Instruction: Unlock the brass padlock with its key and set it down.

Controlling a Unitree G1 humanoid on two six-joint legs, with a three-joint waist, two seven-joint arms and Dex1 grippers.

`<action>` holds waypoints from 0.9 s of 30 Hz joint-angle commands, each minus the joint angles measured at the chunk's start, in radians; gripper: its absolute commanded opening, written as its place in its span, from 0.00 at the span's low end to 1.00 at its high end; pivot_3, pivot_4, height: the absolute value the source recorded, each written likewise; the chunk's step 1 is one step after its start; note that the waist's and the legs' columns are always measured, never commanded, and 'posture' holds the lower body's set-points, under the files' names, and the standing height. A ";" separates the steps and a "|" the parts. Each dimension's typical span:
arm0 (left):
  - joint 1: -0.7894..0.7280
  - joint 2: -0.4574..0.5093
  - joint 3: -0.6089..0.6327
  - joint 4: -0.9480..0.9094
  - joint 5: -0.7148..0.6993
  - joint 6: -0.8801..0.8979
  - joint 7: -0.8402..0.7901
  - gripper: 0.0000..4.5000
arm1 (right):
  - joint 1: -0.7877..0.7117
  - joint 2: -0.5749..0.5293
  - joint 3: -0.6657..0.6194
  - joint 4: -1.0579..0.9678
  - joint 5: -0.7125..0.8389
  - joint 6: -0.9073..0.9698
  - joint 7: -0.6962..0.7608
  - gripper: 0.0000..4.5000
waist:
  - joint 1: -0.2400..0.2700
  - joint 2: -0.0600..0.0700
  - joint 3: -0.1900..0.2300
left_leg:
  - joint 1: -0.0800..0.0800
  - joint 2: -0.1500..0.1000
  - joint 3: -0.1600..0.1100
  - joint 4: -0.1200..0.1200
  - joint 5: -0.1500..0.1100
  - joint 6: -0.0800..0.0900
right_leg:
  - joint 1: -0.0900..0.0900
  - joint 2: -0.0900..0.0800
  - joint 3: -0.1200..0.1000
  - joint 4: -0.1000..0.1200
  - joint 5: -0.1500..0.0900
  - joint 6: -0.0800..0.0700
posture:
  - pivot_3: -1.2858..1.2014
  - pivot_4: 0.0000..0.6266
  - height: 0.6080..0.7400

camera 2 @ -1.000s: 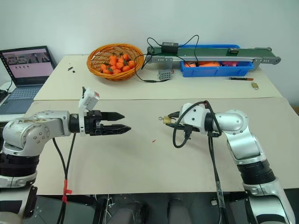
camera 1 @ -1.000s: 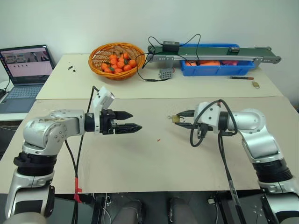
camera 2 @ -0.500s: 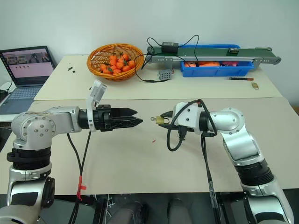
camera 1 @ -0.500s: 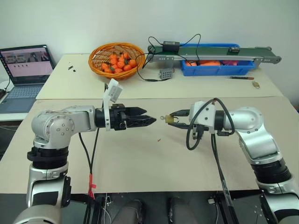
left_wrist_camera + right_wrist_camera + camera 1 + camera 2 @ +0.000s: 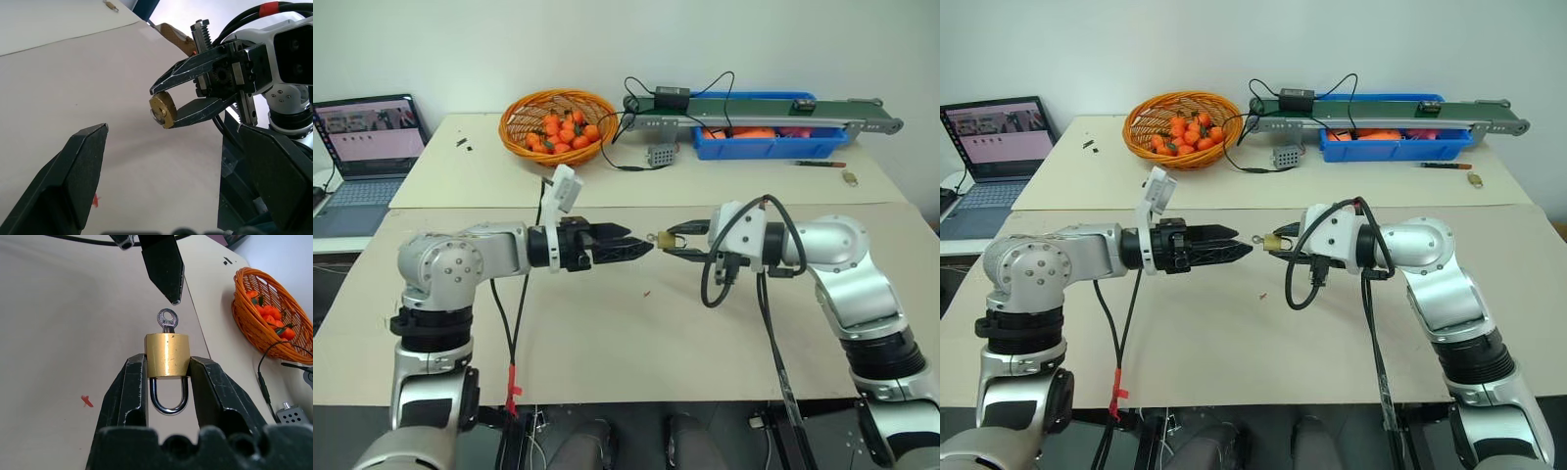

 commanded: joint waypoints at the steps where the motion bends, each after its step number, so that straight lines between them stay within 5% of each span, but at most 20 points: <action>1: -0.029 -0.018 0.017 -0.010 -0.016 -0.015 0.022 1.00 | -0.022 -0.011 -0.040 -0.043 0.029 0.011 -0.015 0.19 | -0.001 0.000 0.000 | 0.000 0.000 0.000 0.000 0.000 0.000 | 0.000 0.000 0.000 0.000 0.000 0.000 | 0.52 0.24 1.00; 5: -0.043 -0.042 0.038 0.016 -0.021 -0.018 0.042 0.87 | -0.027 -0.013 -0.039 -0.043 0.032 0.018 -0.023 0.19 | 0.001 0.000 0.000 | 0.000 0.000 0.000 0.000 0.000 0.000 | 0.000 0.000 0.000 0.000 0.000 0.000 | 0.52 0.24 1.00; 11: -0.056 -0.056 0.047 0.032 -0.017 -0.021 0.060 0.38 | -0.029 -0.020 -0.041 -0.052 0.036 0.027 -0.030 0.19 | 0.002 0.000 0.000 | 0.000 0.000 0.000 0.000 0.000 0.000 | 0.000 0.000 0.000 0.000 0.000 0.000 | 0.52 0.24 1.00; 27: -0.062 -0.089 0.033 0.037 -0.010 -0.026 0.079 0.38 | -0.050 -0.037 -0.040 -0.063 0.033 0.027 -0.047 0.19 | 0.006 0.000 0.000 | 0.000 0.000 0.000 0.000 0.000 0.000 | 0.000 0.000 0.000 0.000 0.000 0.000 | 0.52 0.24 1.00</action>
